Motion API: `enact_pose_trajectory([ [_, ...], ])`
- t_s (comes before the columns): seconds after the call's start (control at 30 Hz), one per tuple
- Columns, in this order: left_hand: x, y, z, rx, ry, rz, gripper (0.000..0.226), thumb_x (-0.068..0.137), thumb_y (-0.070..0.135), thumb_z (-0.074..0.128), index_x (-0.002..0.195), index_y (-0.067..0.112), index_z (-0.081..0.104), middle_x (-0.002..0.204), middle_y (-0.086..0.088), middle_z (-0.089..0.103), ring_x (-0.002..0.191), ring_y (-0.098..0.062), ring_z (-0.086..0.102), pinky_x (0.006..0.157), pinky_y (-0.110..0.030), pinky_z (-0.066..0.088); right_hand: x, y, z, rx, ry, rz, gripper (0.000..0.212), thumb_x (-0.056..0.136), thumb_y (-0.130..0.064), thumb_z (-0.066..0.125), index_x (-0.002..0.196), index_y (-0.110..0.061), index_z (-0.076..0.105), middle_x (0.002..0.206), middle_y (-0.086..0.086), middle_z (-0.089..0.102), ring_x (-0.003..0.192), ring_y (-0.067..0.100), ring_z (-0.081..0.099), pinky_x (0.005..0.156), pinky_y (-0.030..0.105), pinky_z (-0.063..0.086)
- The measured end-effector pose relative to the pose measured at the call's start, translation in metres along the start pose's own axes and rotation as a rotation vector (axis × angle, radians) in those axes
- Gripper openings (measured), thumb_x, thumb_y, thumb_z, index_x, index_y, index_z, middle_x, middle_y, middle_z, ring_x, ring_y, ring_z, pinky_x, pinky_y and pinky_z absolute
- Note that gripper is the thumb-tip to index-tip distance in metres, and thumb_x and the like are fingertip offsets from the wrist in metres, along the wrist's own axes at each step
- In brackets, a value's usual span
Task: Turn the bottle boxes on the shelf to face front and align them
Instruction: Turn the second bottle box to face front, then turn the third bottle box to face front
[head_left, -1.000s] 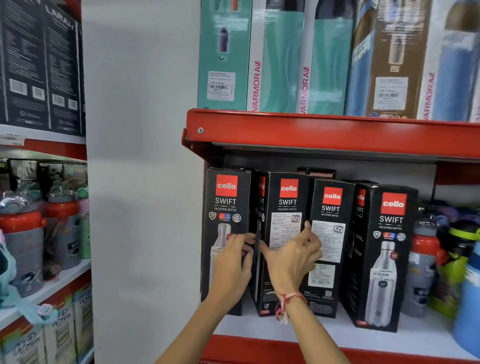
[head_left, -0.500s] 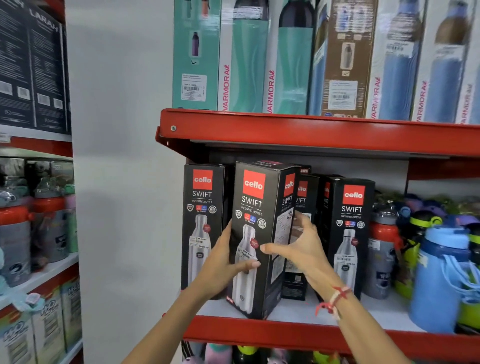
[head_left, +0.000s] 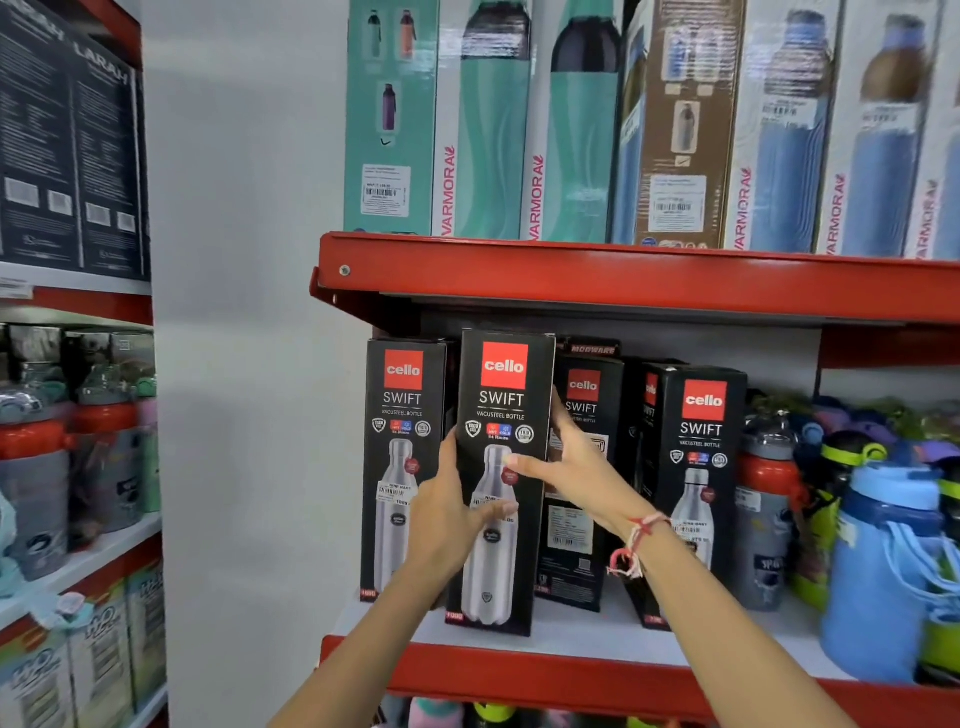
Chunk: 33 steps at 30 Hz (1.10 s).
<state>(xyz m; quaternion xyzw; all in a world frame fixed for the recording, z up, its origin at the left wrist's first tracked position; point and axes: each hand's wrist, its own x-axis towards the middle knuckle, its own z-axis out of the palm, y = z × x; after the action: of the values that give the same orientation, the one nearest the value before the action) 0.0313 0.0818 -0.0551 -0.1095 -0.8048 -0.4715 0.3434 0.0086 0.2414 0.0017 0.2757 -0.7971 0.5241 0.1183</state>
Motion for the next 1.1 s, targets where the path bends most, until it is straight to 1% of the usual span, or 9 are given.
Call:
enact_pose_trajectory([
  [0.13, 0.000, -0.006, 0.001, 0.039, 0.001, -0.004, 0.101, 0.071, 0.023, 0.081, 0.149, 0.021, 0.015, 0.127, -0.002, 0.063, 0.107, -0.013, 0.059, 0.087, -0.020, 0.040, 0.008, 0.012, 0.007, -0.074, 0.022, -0.006, 0.096, 0.079, -0.018, 0.074, 0.150, -0.030, 0.011, 0.102, -0.026, 0.058, 0.098, -0.011, 0.054, 0.092, 0.016, 0.040],
  [0.27, -0.002, -0.013, 0.015, 0.080, -0.025, -0.072, 0.096, 0.081, 0.019, 0.072, 0.151, 0.022, 0.006, 0.094, -0.012, 0.071, 0.073, -0.017, 0.063, 0.072, -0.021, 0.045, 0.012, 0.025, 0.012, -0.110, 0.123, -0.007, 0.096, 0.077, -0.016, 0.076, 0.150, -0.029, 0.015, 0.112, -0.012, 0.064, 0.105, 0.004, 0.060, 0.100, 0.034, 0.047],
  [0.47, 0.008, -0.016, 0.026, 0.111, -0.016, -0.131, 0.090, 0.084, 0.014, 0.068, 0.150, 0.023, 0.008, 0.071, -0.004, 0.060, 0.057, -0.008, 0.052, 0.067, -0.029, 0.051, 0.016, 0.035, 0.019, -0.230, 0.294, -0.033, 0.093, 0.075, -0.021, 0.078, 0.149, -0.029, 0.022, 0.112, -0.004, 0.068, 0.100, 0.012, 0.065, 0.094, 0.030, 0.051],
  [0.6, 0.003, -0.018, 0.031, 0.108, -0.010, -0.169, 0.086, 0.088, 0.015, 0.064, 0.150, 0.027, 0.005, 0.102, -0.018, 0.067, 0.065, -0.012, 0.056, 0.071, -0.031, 0.051, 0.004, 0.038, 0.018, -0.395, 0.564, -0.139, 0.048, 0.089, -0.036, 0.060, 0.133, -0.021, 0.051, 0.098, -0.003, 0.068, 0.076, 0.004, 0.058, 0.081, 0.028, 0.054],
  [0.67, 0.002, -0.016, 0.032, 0.148, -0.002, -0.162, 0.087, 0.089, 0.013, 0.061, 0.150, 0.027, 0.002, 0.126, -0.018, 0.058, 0.081, -0.022, 0.063, 0.073, -0.030, 0.048, 0.001, 0.041, 0.019, -0.508, 0.793, -0.172, 0.035, 0.093, -0.031, 0.056, 0.124, -0.015, 0.056, 0.110, 0.008, 0.062, 0.094, 0.016, 0.054, 0.086, 0.041, 0.052],
  [0.73, 0.000, -0.013, 0.031, 0.188, 0.014, -0.107, 0.085, 0.089, 0.008, 0.059, 0.150, 0.023, 0.002, 0.147, -0.012, 0.039, 0.092, -0.027, 0.064, 0.074, -0.031, 0.049, 0.004, 0.043, 0.021, -0.610, 0.883, -0.045, 0.047, 0.087, -0.024, 0.064, 0.129, -0.010, 0.048, 0.125, 0.017, 0.047, 0.107, 0.029, 0.044, 0.087, 0.045, 0.049],
  [0.87, -0.005, -0.013, 0.026, 0.272, 0.026, 0.071, 0.081, 0.089, 0.006, 0.057, 0.150, 0.019, 0.006, 0.155, -0.007, 0.022, 0.125, -0.025, 0.046, 0.088, -0.036, 0.053, 0.014, 0.042, 0.024, -0.659, 0.785, 0.204, 0.092, 0.077, -0.035, 0.073, 0.146, -0.001, 0.023, 0.139, 0.027, 0.032, 0.114, 0.040, 0.039, 0.081, 0.049, 0.049],
  [1.0, -0.004, -0.005, 0.020, 0.369, 0.088, 0.161, 0.077, 0.088, 0.009, 0.061, 0.150, 0.014, 0.014, 0.156, -0.007, 0.021, 0.138, -0.022, 0.030, 0.096, -0.030, 0.047, 0.022, 0.044, 0.024, -0.687, 0.686, 0.292, 0.115, 0.072, -0.039, 0.077, 0.149, -0.001, 0.001, 0.147, 0.027, 0.022, 0.121, 0.044, 0.035, 0.080, 0.056, 0.051],
  [1.1, -0.004, 0.000, 0.019, 0.409, 0.094, 0.231, 0.081, 0.077, 0.004, 0.074, 0.145, 0.008, 0.029, 0.147, -0.014, 0.040, 0.131, -0.028, 0.044, 0.087, -0.027, 0.052, 0.019, 0.049, 0.018, -0.654, 0.637, 0.338, 0.128, 0.069, -0.037, 0.080, 0.147, -0.013, -0.019, 0.147, 0.026, 0.016, 0.116, 0.046, 0.039, 0.080, 0.056, 0.051],
])
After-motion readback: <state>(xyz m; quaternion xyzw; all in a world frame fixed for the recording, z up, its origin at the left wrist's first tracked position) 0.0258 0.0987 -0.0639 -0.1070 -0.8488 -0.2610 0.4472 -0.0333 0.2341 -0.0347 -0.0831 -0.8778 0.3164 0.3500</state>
